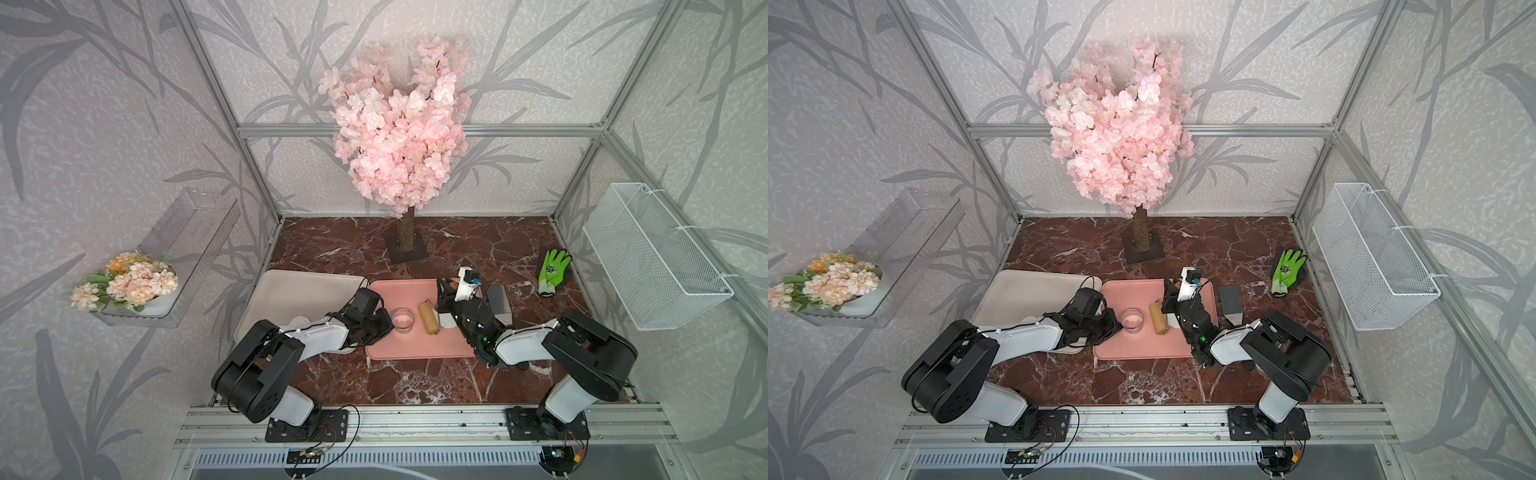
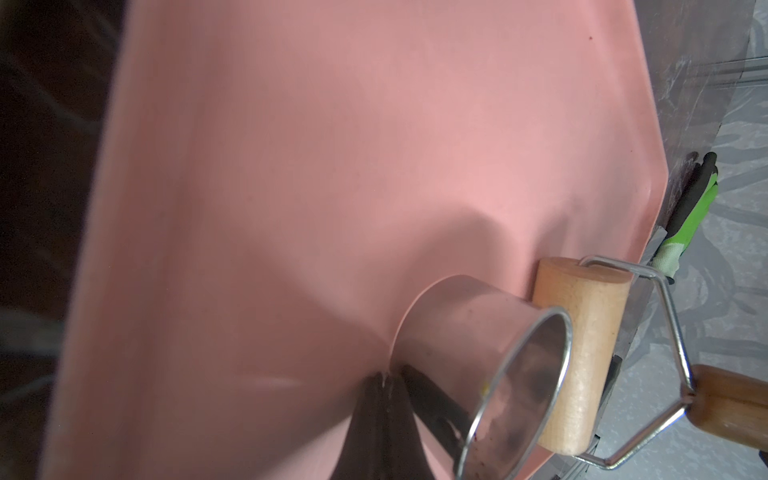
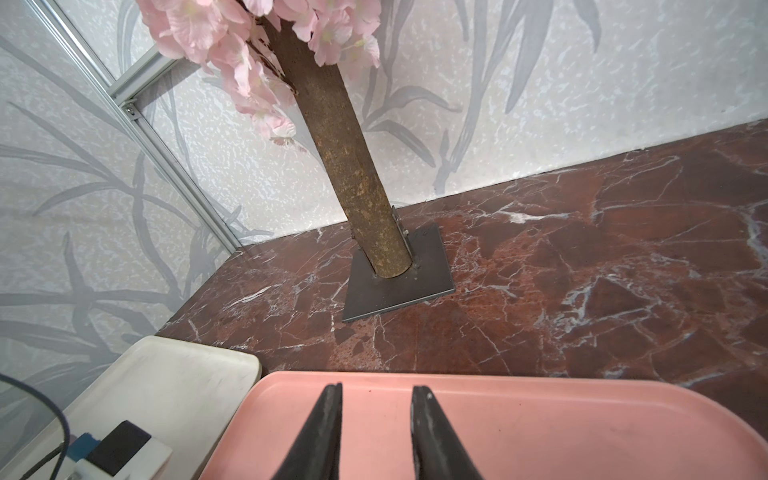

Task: Roll out the dumpling wrappers from the dough
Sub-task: Flatten out the dough on the work surface.

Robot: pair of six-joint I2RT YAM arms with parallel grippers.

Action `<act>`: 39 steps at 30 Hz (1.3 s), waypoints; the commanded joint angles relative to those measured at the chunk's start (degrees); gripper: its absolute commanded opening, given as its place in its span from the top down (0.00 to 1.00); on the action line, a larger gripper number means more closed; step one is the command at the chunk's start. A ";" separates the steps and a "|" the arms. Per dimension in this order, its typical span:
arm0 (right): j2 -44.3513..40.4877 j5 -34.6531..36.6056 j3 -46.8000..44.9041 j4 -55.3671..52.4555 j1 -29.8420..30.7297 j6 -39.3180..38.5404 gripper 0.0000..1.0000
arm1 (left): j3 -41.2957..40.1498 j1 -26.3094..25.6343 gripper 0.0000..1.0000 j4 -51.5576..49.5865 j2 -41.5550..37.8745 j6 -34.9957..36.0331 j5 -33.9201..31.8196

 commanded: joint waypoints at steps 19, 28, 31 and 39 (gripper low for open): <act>-17.31 -2.96 -3.18 -14.92 -5.35 -7.06 1.00 | -3.43 0.27 1.00 -10.16 2.73 0.72 -3.49; -6.99 -4.17 -7.59 -7.69 -3.72 -3.24 1.00 | -3.30 0.23 1.00 -10.28 2.64 0.50 -3.55; -4.92 -3.24 -8.35 -6.46 -3.27 -2.28 1.00 | -3.22 0.24 1.00 -10.46 2.66 0.49 -3.61; -0.48 -2.42 -8.27 -5.05 -2.30 -1.13 1.00 | -3.21 0.23 1.00 -10.73 2.81 0.59 -3.75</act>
